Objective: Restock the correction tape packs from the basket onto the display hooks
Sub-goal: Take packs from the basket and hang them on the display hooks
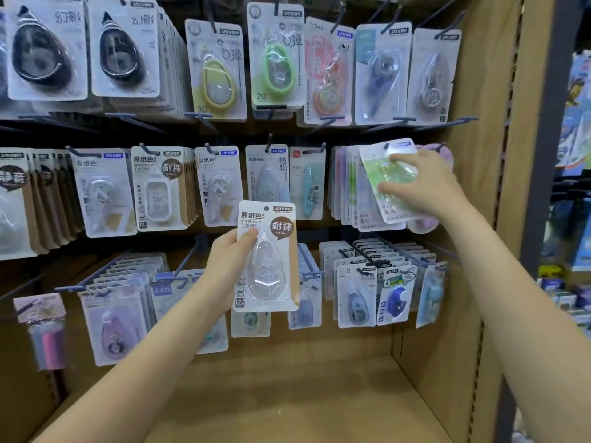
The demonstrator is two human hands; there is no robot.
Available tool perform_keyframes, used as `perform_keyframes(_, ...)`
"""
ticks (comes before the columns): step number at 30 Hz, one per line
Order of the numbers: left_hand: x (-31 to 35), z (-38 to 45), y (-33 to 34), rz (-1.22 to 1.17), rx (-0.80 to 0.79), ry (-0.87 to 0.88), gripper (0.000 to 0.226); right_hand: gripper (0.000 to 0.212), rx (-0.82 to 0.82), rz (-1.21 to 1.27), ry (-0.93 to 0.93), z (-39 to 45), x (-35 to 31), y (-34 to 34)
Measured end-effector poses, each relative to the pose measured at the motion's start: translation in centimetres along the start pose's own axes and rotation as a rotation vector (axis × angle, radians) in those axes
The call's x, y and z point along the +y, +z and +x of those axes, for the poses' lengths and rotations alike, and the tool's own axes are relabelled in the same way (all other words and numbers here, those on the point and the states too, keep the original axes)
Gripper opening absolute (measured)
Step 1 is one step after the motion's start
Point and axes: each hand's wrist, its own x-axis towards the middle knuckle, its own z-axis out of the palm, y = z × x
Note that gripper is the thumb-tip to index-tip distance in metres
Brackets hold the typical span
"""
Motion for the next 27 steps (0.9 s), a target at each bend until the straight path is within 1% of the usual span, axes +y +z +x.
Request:
perform_keyframes(6,0.0,0.3,0.4,-0.006,0.012,-0.007,0.026,0.067,-0.017,-0.010,0.070,0.5,0.0,3.9)
perform_keyframes(10,0.1,0.0,-0.2,-0.034,0.020,-0.005,0.024,0.067,-0.050,-0.199,0.128,1.3,-0.3,5.2)
perform_keyframes(11,0.2,-0.1,-0.5,-0.037,0.025,0.001,0.024,0.062,-0.006,-0.240,0.122,0.8,-0.7,5.3)
perform_keyframes(12,0.2,-0.1,-0.9,-0.039,0.033,0.013,0.024,0.055,0.084,-0.243,0.084,0.0,-1.1,5.5)
perform_keyframes(13,0.2,-0.1,-1.4,-0.039,0.044,0.026,0.023,0.047,0.206,-0.197,0.013,-1.1,-1.7,5.8)
perform_keyframes(14,0.2,0.0,-1.8,-0.037,0.058,0.037,0.022,0.039,0.320,-0.106,-0.076,-2.4,-2.4,6.3)
perform_keyframes(15,0.2,0.0,-2.3,-0.038,0.067,0.045,0.021,0.032,0.393,0.010,-0.166,-3.8,-3.5,6.8)
perform_keyframes(16,0.1,0.0,-2.7,-0.045,0.070,0.054,0.020,0.029,0.382,0.141,-0.234,-5.2,-4.7,7.5)
perform_keyframes(17,0.1,0.0,-3.1,-0.054,0.068,0.062,0.019,0.029,0.269,0.285,-0.274,-6.3,-6.0,8.2)
perform_keyframes(18,0.2,-0.1,-3.5,-0.057,0.066,0.071,0.018,0.035,0.073,0.424,-0.280,-7.2,-7.5,8.9)
perform_keyframes(19,0.2,-0.3,-4.0,-0.047,0.066,0.085,0.019,0.043,-0.151,0.558,-0.256,-7.9,-9.0,9.6)
perform_keyframes(20,0.3,-0.5,-4.5,-0.027,0.070,0.107,0.020,0.050,-0.338,0.679,-0.218,-8.3,-10.4,10.3)
perform_keyframes(21,0.3,-0.6,-5.2,-0.002,0.074,0.137,0.020,0.055,-0.457,0.780,-0.195,-8.6,-11.6,11.1)
perform_keyframes(22,0.4,-0.8,-6.0,0.023,0.080,0.172,0.020,0.056,-0.511,0.860,-0.198,-8.7,-12.6,12.1)
perform_keyframes(23,0.4,-0.9,-7.0,0.047,0.088,0.208,0.018,0.055,-0.516,0.917,-0.215,-8.8,-13.6,13.1)
perform_keyframes(25,0.4,-1.2,-9.4,0.097,0.118,0.283,0.017,0.051,-0.444,0.987,-0.252,-8.9,-15.6,15.0)
perform_keyframes(27,0.2,-1.6,-12.2,0.159,0.128,0.347,0.029,0.041,-0.327,1.041,-0.253,-8.6,-17.8,16.6)
